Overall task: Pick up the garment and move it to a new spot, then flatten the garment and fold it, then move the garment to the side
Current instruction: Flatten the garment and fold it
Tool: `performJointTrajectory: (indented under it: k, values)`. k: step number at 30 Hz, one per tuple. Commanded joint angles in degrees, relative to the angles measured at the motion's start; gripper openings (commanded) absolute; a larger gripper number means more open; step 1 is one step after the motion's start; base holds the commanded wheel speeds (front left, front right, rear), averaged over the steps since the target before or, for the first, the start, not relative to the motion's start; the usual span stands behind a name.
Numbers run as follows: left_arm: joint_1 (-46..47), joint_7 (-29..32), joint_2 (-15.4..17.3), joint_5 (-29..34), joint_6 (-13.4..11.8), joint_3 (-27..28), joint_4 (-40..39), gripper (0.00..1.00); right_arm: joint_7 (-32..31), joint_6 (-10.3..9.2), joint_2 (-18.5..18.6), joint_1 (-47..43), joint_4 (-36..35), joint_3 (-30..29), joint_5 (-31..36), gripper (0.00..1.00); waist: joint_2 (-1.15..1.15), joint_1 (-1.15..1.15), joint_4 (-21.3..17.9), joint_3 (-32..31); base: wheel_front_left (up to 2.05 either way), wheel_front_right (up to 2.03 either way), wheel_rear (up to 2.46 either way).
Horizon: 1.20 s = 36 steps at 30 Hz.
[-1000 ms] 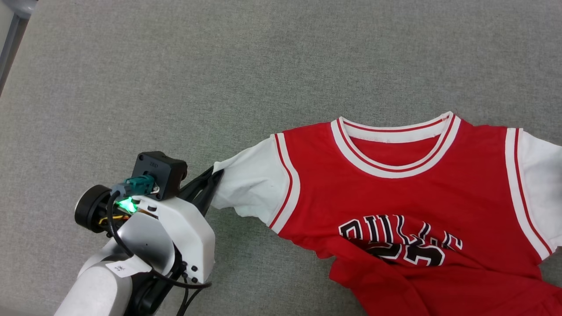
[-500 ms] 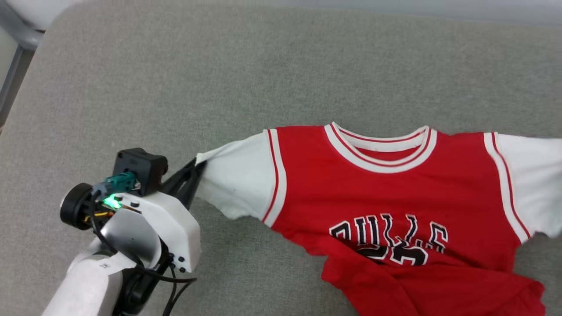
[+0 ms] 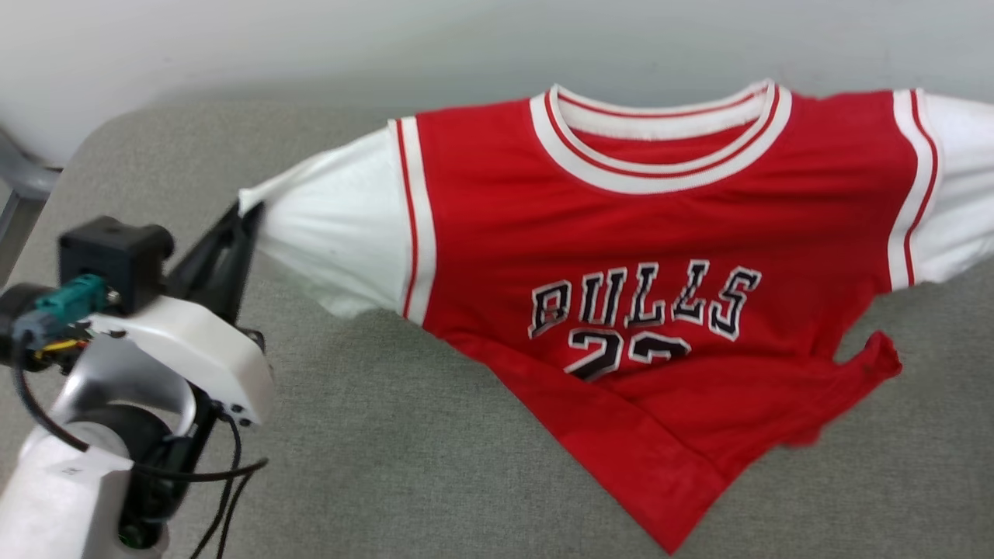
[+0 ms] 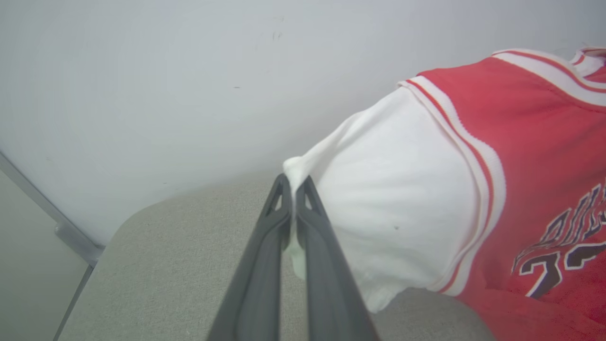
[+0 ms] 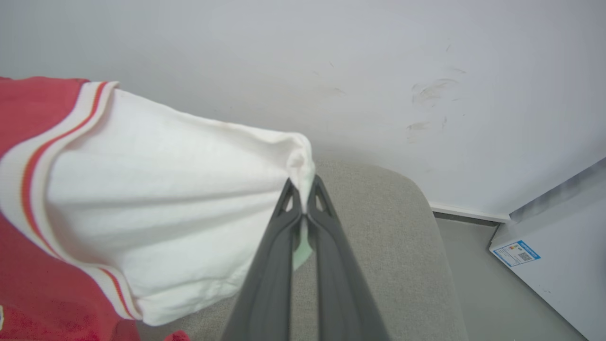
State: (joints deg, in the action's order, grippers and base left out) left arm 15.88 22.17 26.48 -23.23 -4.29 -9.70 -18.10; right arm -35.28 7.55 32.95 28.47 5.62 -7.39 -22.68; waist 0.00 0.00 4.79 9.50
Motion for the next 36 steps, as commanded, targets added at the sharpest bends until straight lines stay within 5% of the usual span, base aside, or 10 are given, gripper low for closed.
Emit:
performJointTrajectory:
  k: [1,18,28,36]
  values:
    - [0.98,-0.68,0.60,0.46,-0.61,1.18,-0.36,0.00,0.32,-0.12,0.74,1.32,-0.88,-0.40,-0.26,0.00,0.00,0.00,-1.03,-1.48,0.00,0.00,0.00]
    - [11.51,-5.32,5.80,0.72,0.18,8.37,-1.51,0.00,0.64,-0.12,1.47,9.61,-8.10,0.21,-2.14,0.00,0.00,0.00,-3.28,-3.57,0.00,0.00,0.00]
    - [20.81,-3.64,10.11,-1.50,4.68,8.61,4.32,0.00,2.14,-0.13,2.76,18.28,-4.71,1.98,-2.46,0.00,0.00,0.00,-4.26,3.58,0.00,0.00,0.00]
    - [38.63,-1.78,14.32,-1.96,9.68,5.31,13.30,0.00,4.54,-0.13,2.79,34.48,2.35,5.06,-0.27,0.00,0.00,0.00,-5.42,14.98,0.00,0.00,0.00]
